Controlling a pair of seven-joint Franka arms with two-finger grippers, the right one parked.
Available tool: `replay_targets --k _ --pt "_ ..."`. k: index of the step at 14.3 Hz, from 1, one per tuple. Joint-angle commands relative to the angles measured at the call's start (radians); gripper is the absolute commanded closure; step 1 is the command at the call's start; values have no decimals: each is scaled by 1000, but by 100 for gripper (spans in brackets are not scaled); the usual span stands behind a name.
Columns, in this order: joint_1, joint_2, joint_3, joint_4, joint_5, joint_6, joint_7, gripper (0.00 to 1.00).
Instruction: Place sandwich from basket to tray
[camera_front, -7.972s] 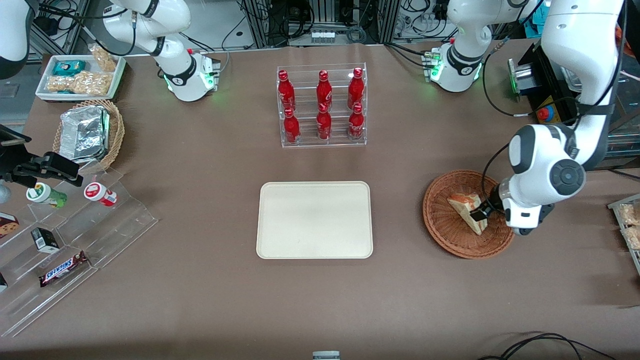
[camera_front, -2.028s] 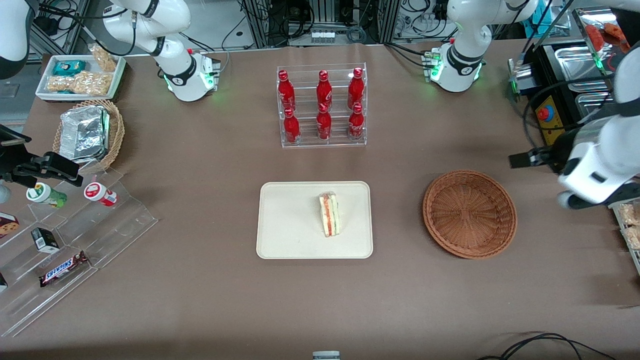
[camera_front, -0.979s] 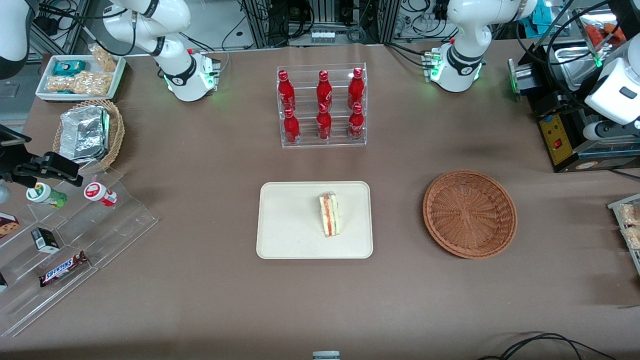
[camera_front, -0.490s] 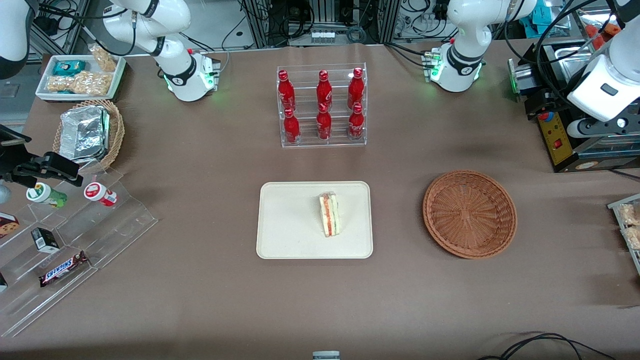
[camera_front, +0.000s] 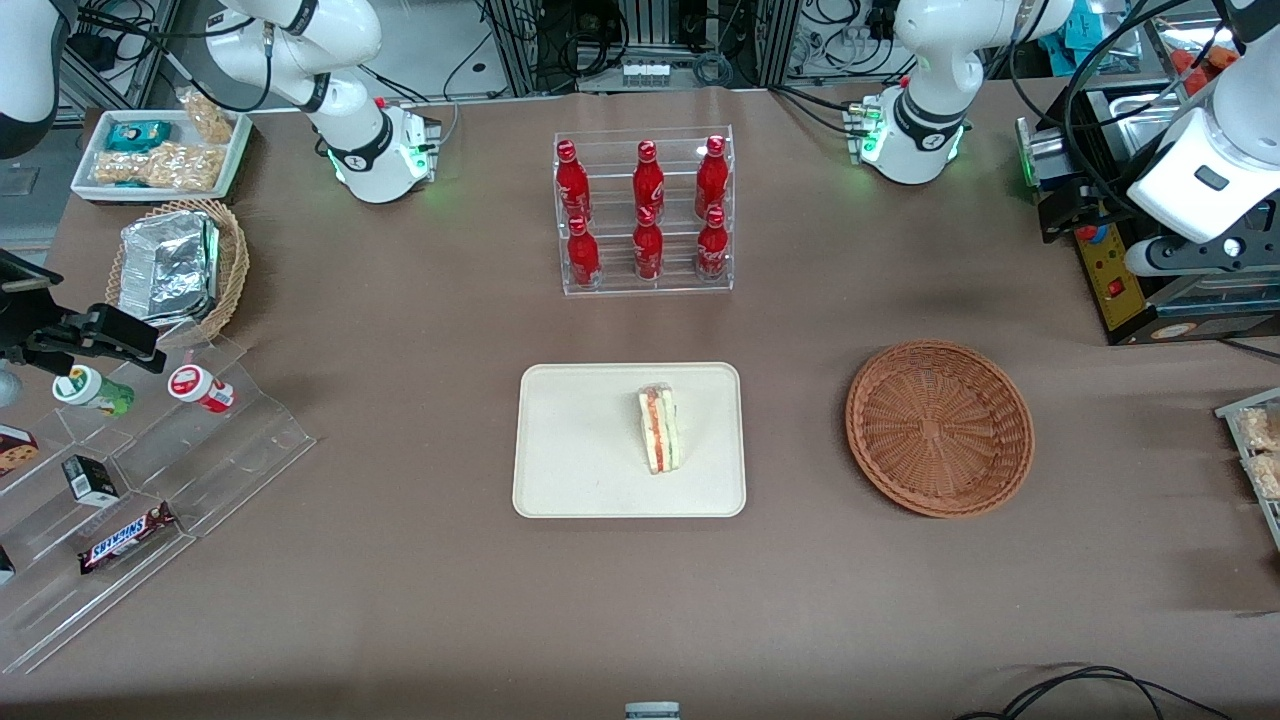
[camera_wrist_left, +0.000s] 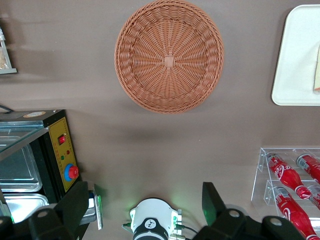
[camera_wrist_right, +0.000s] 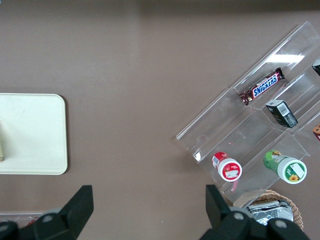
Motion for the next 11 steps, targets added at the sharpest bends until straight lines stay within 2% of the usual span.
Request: replay_targets --k 1,11 --pt "17 4 -10 17 -19 7 3 0" --pt "11 -4 -16 18 -25 10 -39 0"
